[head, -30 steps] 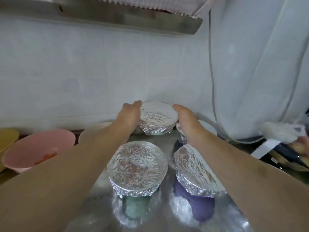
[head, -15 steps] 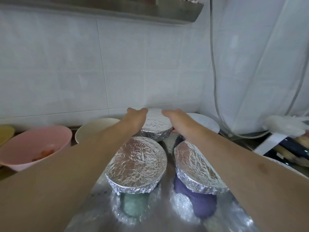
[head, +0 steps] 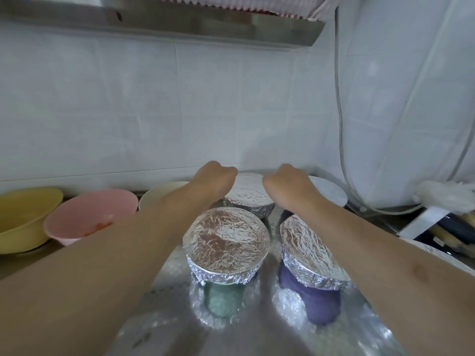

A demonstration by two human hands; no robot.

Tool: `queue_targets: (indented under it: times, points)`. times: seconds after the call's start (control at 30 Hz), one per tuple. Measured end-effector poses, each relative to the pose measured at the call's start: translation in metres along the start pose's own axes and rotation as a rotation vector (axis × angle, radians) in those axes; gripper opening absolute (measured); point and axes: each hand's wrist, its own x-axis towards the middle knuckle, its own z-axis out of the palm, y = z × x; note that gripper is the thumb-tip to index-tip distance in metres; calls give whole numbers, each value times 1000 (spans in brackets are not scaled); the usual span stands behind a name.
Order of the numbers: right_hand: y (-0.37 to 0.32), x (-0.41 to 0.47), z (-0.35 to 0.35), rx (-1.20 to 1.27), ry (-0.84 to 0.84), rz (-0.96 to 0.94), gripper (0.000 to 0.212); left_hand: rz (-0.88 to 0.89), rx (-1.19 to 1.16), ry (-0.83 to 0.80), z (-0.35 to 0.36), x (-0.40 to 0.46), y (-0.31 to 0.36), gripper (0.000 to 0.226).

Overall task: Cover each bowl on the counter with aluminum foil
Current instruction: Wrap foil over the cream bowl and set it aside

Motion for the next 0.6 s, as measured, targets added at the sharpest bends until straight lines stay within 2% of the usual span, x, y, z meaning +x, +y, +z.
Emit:
queue_targets:
  times: [0.07,0.1,0.17,0.3,0.37,0.5,0.6]
  points:
    - [-11,-9,4,29,46,-45,10,1,-10,63,-21,-10,-7,14]
    - [-17,-14,6,54,31,-88,8,-5,1,85,-31,-16,-13,12]
    - [-32,-20,14,69,-24,-164,25,-38,9,144,-48,-28,-32,23]
    - [-56,-26,39,44,-124,-282,27,-29,71,257,-74,-58,-69,18]
    - [-63,-22,56,-23,-169,-317,27,-23,166,241,-82,-66,-82,19]
    - [-78,-12,86,-389,-299,-328,32,-138,197,61,-80,-60,-100,22]
    - [-86,-9,95,-547,-341,-334,25,-166,134,73,-78,-48,-111,40]
